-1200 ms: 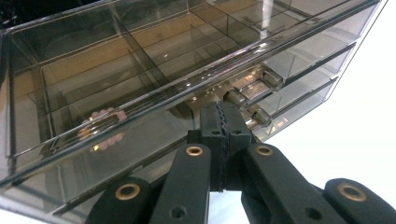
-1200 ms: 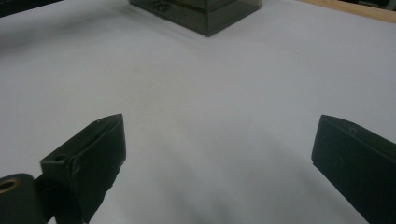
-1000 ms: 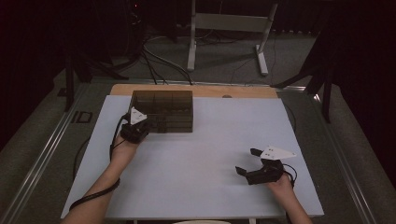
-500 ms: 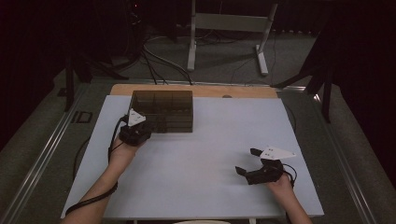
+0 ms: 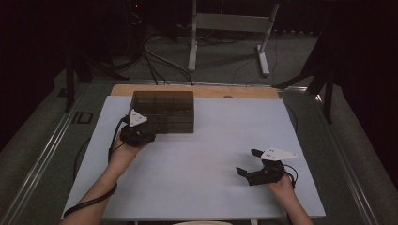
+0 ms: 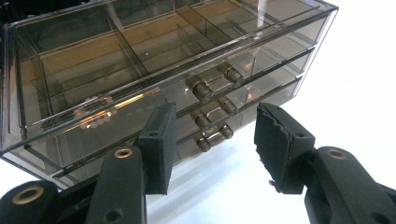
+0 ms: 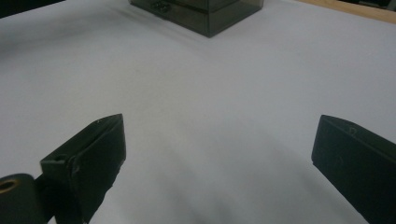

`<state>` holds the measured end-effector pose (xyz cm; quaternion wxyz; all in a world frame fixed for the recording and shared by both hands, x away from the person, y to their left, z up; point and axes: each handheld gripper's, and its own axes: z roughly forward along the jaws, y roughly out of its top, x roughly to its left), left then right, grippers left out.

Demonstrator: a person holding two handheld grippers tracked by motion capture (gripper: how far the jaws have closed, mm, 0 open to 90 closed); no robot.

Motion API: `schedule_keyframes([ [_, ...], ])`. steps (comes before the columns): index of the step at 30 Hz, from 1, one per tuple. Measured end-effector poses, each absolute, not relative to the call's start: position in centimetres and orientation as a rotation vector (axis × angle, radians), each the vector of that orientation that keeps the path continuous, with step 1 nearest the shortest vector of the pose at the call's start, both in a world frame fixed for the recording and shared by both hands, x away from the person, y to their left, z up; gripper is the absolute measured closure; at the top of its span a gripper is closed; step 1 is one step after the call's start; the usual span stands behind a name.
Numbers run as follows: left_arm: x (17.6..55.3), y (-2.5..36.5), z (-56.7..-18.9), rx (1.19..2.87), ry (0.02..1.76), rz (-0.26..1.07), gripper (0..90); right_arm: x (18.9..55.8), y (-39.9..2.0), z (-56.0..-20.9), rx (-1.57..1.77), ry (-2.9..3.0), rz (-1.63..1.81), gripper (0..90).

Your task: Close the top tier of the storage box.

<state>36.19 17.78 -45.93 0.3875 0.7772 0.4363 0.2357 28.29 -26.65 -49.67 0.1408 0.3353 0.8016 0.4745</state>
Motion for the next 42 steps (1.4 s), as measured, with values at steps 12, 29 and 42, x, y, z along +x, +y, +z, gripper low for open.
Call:
schedule_keyframes([
  [12, 36.21, 17.21, -45.74, 2.010, 1.152, 0.598, 22.5, 28.32, -26.49, -49.70, 0.967, 2.320, 1.365, 3.0],
  [29, 36.19, 17.17, -45.46, 2.029, 1.069, 0.523, 5.0, 28.29, -26.66, -49.65, 0.967, 2.316, 1.367, 3.0],
  [42, 35.86, 17.16, -45.10, 2.035, 0.905, 0.420, 4.9, 28.24, -26.73, -49.61, 0.967, 2.315, 1.366, 3.0],
])
